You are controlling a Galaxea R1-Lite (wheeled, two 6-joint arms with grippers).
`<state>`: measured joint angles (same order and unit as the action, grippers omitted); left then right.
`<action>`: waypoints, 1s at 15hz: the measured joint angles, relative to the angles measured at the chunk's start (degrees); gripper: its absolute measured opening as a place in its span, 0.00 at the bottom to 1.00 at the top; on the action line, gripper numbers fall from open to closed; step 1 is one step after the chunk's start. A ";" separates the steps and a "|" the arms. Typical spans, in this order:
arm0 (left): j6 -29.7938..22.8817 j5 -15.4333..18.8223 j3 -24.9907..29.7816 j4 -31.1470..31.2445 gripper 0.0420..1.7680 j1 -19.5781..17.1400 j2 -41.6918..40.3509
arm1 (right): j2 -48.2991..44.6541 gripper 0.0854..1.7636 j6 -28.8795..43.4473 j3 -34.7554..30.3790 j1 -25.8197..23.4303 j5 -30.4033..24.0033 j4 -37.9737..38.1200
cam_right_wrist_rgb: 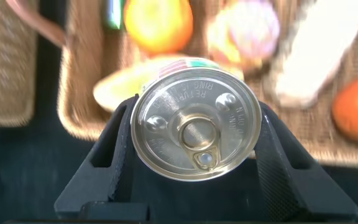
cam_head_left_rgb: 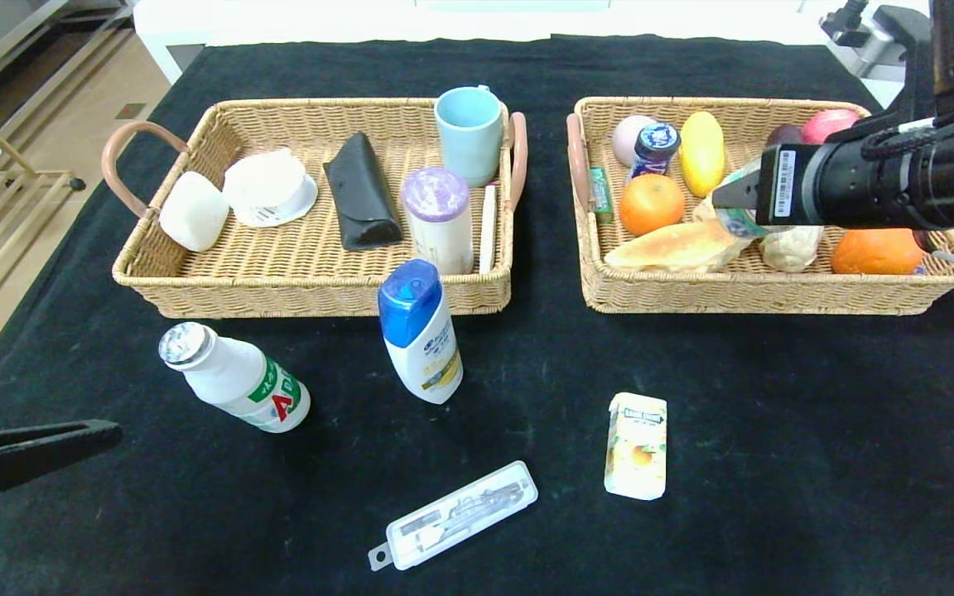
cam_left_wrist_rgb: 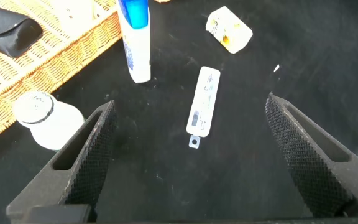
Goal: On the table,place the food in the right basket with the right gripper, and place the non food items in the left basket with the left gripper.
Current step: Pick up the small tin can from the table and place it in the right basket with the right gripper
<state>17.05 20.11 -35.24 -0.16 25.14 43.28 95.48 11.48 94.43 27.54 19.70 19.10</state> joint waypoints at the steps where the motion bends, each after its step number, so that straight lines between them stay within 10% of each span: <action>1: 0.00 -0.02 0.00 0.00 0.97 0.00 0.00 | 0.57 0.64 -0.30 0.20 -0.04 0.02 -2.51; 15: -0.02 -0.02 -0.17 -0.09 0.97 0.00 -0.32 | 6.34 0.64 -5.40 1.71 -1.63 -0.18 -11.09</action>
<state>17.03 20.09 -35.41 -0.24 25.14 42.96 101.82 6.08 96.14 25.91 19.52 8.01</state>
